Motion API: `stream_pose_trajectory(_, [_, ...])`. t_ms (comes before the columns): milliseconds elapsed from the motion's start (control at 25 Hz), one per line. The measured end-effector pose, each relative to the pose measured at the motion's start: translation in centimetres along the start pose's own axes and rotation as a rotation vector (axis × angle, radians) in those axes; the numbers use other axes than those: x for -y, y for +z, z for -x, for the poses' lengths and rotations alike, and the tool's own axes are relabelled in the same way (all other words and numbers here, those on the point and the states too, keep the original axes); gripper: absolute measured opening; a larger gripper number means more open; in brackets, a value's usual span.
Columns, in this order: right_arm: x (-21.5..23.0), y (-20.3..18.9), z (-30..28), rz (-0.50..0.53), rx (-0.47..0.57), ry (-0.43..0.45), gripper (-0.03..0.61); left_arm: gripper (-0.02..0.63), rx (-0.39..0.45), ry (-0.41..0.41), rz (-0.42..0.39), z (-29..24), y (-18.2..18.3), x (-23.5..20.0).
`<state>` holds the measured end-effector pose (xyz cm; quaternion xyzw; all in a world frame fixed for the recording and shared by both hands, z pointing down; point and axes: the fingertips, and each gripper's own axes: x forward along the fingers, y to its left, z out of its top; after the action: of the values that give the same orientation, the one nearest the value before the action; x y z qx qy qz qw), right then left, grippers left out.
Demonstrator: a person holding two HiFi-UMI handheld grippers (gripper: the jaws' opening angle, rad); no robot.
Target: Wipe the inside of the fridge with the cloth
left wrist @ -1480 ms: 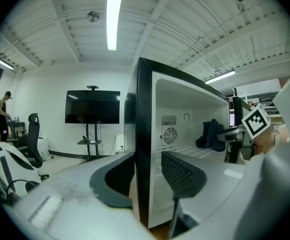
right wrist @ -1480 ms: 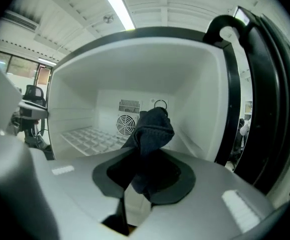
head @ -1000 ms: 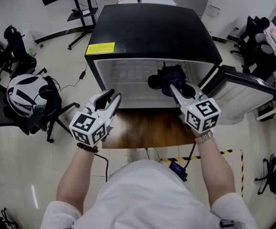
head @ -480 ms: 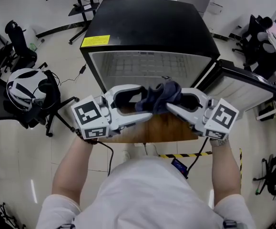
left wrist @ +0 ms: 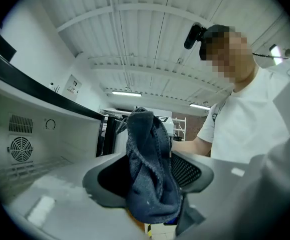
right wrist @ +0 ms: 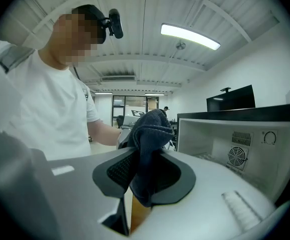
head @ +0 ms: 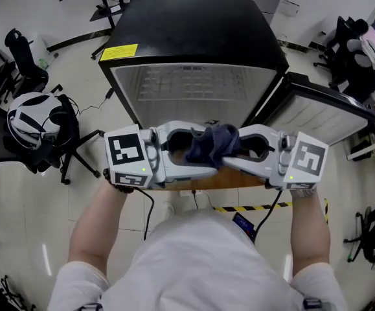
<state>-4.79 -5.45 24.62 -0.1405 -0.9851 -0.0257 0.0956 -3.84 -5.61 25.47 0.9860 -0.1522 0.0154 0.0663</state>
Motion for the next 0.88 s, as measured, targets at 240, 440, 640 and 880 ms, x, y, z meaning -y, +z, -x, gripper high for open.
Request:
stream_pose_trajectory(240, [-0.3, -0.5, 0.4, 0.011, -0.029, -0.002, 0.081, 0.195, -0.013, 0.015, -0.027, -0.8, -0.3, 0.0])
stream_pose_trajectory(440, [0.4, -1.2, 1.2, 0.006, -0.05, -0.056, 0.081, 0.147, -0.024, 0.06, -0.046, -1.3, -0.7, -0.6])
stream_pose_trajectory(640, [1.5, -2.2, 2.5, 0.007, -0.086, -0.139, 0.086, 0.104, -0.033, 0.122, -0.06, -2.3, -1.1, -1.8])
stream_pose_trajectory(880, [3.2, -3.2, 3.9, -0.005, -0.113, -0.24, 0.103, 0.089, -0.049, 0.221, -0.093, -3.5, -1.4, -3.8])
